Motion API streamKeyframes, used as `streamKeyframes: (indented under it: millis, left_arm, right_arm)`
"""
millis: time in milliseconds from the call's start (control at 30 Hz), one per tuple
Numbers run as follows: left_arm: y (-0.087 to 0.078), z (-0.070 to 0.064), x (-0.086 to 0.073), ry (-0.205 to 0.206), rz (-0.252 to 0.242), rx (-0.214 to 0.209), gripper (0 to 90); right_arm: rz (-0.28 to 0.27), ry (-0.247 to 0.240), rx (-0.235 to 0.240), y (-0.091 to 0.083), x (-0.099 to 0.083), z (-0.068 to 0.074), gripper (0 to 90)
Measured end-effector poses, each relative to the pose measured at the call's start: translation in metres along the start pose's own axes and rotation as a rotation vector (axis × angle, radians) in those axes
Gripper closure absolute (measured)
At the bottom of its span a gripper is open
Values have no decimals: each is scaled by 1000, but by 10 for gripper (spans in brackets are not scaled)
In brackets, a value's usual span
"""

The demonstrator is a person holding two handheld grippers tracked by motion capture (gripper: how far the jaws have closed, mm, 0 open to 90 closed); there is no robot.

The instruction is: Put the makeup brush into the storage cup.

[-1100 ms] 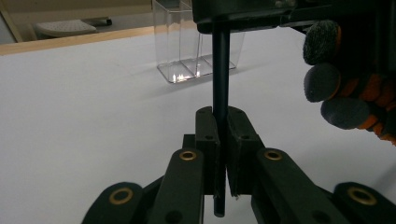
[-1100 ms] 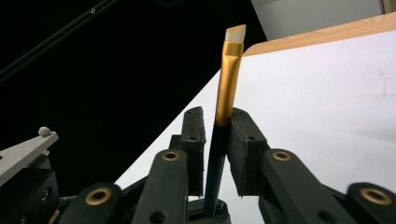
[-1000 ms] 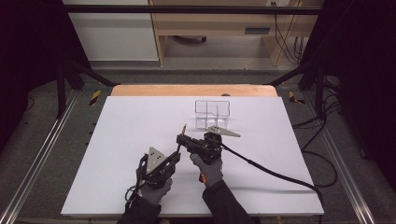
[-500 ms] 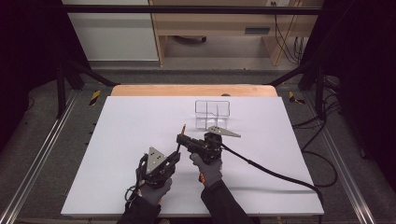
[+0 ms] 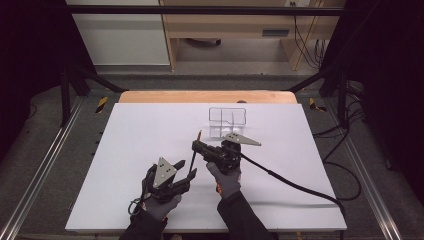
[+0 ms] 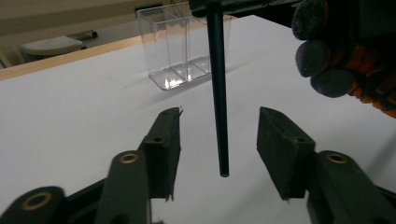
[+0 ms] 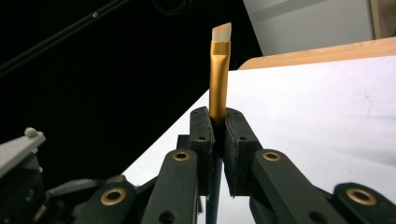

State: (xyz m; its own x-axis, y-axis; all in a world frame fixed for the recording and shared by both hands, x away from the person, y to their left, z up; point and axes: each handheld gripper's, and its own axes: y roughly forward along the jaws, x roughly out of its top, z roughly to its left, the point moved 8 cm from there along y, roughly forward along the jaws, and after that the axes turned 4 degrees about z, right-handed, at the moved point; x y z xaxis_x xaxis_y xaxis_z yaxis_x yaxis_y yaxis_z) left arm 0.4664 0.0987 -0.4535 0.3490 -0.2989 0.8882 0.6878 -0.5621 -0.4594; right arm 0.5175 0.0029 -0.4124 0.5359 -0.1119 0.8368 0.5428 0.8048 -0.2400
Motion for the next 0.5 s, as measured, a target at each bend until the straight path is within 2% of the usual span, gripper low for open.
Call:
streamKeyframes:
  millis: [133, 333, 500]
  left_arm:
    - [-5, 3, 1, 8, 8, -38, 340]
    - [-13, 15, 1, 8, 9, -37, 234]
    - [-20, 24, -1, 12, 12, -42, 181]
  right_arm:
    - [0, -20, -14, -1, 1, -1, 836]
    - [5, -50, -19, -5, 4, -3, 836]
    - [-3, -61, -35, -10, 8, -7, 836]
